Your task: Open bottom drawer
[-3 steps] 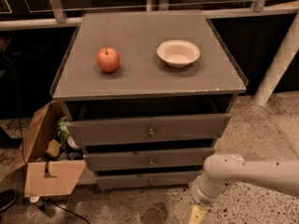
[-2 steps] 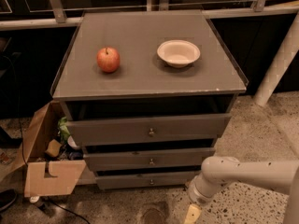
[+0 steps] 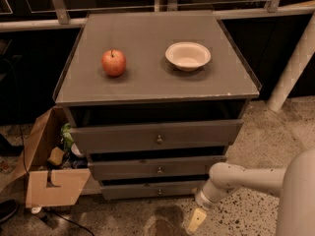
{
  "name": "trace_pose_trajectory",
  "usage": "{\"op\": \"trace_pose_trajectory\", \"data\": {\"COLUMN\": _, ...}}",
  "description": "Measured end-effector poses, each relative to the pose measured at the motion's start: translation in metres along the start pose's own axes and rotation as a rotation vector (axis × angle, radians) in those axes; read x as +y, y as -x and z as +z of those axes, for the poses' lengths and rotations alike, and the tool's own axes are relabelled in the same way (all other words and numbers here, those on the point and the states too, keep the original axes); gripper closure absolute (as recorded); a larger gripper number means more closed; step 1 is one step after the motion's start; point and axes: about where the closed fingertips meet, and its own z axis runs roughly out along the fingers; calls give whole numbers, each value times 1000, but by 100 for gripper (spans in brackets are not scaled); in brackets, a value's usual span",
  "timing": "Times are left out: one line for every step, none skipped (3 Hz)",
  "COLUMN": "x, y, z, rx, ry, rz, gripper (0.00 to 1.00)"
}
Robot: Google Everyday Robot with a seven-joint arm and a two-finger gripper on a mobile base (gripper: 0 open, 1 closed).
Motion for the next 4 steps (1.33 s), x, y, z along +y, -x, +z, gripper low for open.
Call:
{"op": "trace_pose_trajectory", "data": {"x": -2, "y": -1, "z": 13, "rx": -23, "ry": 16, "rz": 13, "gripper": 0}}
{"op": "trace_pose_trajectory", "data": {"x": -19, "y": -2, "z": 42, "rx": -69, "ry": 2, "rz": 42, "gripper": 0}}
{"op": "trace_pose_trajectory", "data": {"x": -58, "y": 2, "z": 70, "rx": -139, "ry": -21, "rz": 71, "gripper": 0}}
{"op": "trace_pose_trajectory", "data": {"x": -62, "y": 3, "z": 69, "rx": -141, "ry": -28, "rz": 72, "gripper": 0}}
